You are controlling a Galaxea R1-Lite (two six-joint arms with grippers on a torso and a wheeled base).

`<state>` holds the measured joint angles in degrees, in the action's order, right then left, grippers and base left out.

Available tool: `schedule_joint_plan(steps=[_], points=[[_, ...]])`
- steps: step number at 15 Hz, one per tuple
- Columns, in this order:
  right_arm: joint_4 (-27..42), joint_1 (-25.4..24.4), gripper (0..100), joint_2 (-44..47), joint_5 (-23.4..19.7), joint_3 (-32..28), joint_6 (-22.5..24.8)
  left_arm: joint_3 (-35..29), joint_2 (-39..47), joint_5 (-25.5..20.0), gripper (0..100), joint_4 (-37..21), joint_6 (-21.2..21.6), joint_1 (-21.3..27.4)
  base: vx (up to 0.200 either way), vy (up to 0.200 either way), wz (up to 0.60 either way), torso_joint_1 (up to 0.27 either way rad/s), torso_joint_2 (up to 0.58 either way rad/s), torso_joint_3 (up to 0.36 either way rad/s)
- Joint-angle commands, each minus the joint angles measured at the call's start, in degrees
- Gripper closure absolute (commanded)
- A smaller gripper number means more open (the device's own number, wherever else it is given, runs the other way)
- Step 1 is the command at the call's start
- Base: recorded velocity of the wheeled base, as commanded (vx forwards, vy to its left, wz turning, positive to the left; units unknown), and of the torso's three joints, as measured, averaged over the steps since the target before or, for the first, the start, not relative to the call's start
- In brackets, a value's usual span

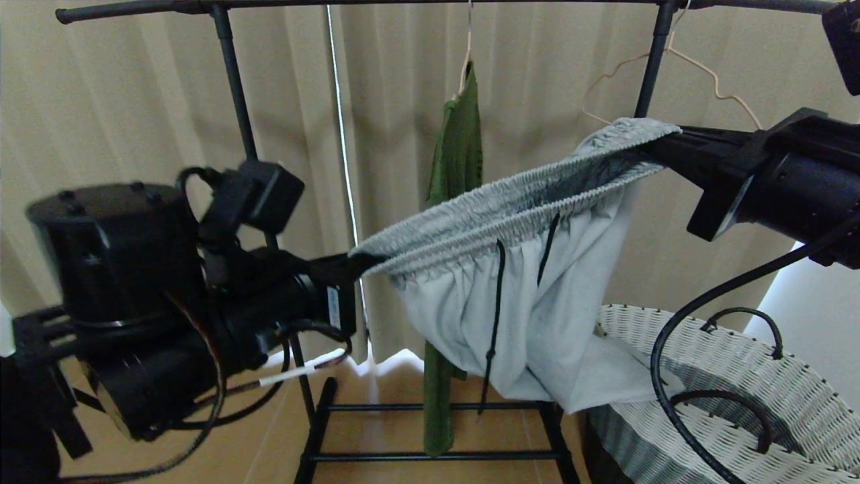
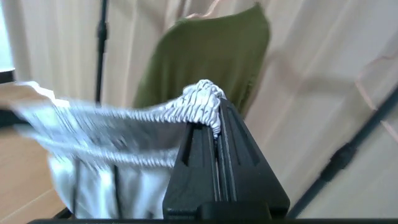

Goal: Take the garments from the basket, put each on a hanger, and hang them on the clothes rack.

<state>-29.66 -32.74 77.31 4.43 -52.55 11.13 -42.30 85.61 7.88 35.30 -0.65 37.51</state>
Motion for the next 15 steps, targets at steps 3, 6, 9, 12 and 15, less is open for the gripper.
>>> schedule_joint_plan(steps=[3, 6, 9, 12, 15], points=[[-0.05, 2.51, 100, 0.21, 0.15, -0.88, 0.21, -23.27, -5.63, 0.04, 100, -20.8, 1.17, -3.32, 0.0, 0.0, 0.0, 0.0, 0.0, 0.0], [-0.05, 2.69, 100, 0.21, 0.32, -2.03, 0.21, -31.18, -2.38, 0.04, 100, -23.88, 3.46, -3.23, 0.0, 0.0, 0.0, 0.0, 0.0, 0.0], [-0.14, 2.69, 100, 0.12, 0.41, -2.03, 0.21, -29.94, -2.65, 0.12, 100, -23.88, 4.16, -2.35, 0.0, 0.0, 0.0, 0.0, 0.0, 0.0], [-0.4, 2.69, 100, 0.12, 0.41, -2.03, 0.21, -28.71, -4.58, 0.12, 100, -24.32, 4.25, -2.18, 0.0, 0.0, 0.0, 0.0, 0.0, 0.0], [-0.31, 2.69, 100, 0.38, 0.41, -1.94, 0.21, -25.2, -6.95, 0.12, 100, -26.34, 4.25, -2.09, 0.0, 0.0, 0.0, 0.0, 0.0, 0.0]])
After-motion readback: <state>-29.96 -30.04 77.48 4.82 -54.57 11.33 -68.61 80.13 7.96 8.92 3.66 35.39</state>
